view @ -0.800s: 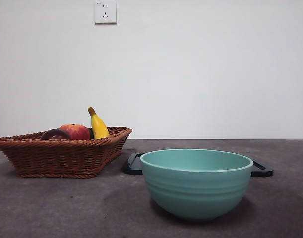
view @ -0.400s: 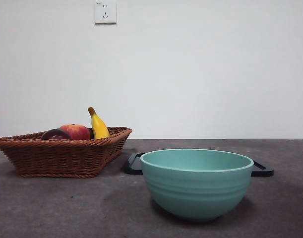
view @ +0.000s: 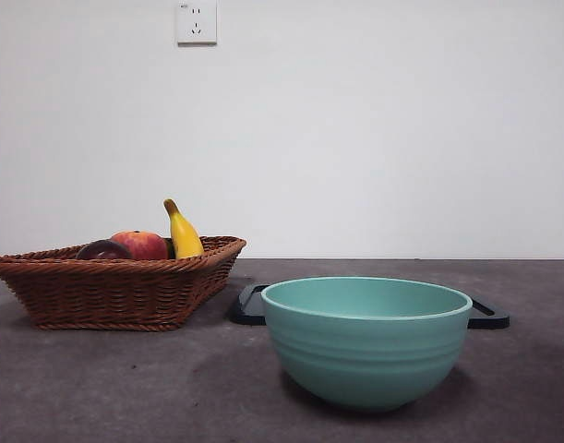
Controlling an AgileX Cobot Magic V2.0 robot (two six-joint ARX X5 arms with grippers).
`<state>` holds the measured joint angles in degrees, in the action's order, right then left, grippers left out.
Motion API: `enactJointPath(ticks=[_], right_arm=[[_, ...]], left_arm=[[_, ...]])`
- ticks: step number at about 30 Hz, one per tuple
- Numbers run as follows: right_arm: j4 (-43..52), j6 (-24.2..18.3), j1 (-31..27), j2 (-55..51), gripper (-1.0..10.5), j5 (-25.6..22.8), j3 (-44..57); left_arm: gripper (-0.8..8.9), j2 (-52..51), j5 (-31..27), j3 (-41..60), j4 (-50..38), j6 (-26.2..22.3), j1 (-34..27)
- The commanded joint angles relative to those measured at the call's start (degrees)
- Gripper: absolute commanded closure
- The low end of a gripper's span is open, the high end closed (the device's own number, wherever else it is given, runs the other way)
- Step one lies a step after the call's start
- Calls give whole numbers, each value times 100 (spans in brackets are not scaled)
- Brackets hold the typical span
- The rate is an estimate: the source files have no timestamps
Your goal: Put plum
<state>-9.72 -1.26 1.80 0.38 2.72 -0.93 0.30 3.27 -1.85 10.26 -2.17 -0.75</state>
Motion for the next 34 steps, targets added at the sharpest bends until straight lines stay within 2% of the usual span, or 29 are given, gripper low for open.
enactJointPath(ticks=[1, 34], right_arm=[[-35, 72, -7, -13, 941, -15, 31], [70, 72, -7, -15, 941, -17, 28]], left_arm=[[806, -13, 0, 118, 46, 9, -13], [806, -11, 0, 118, 46, 9, -13]])
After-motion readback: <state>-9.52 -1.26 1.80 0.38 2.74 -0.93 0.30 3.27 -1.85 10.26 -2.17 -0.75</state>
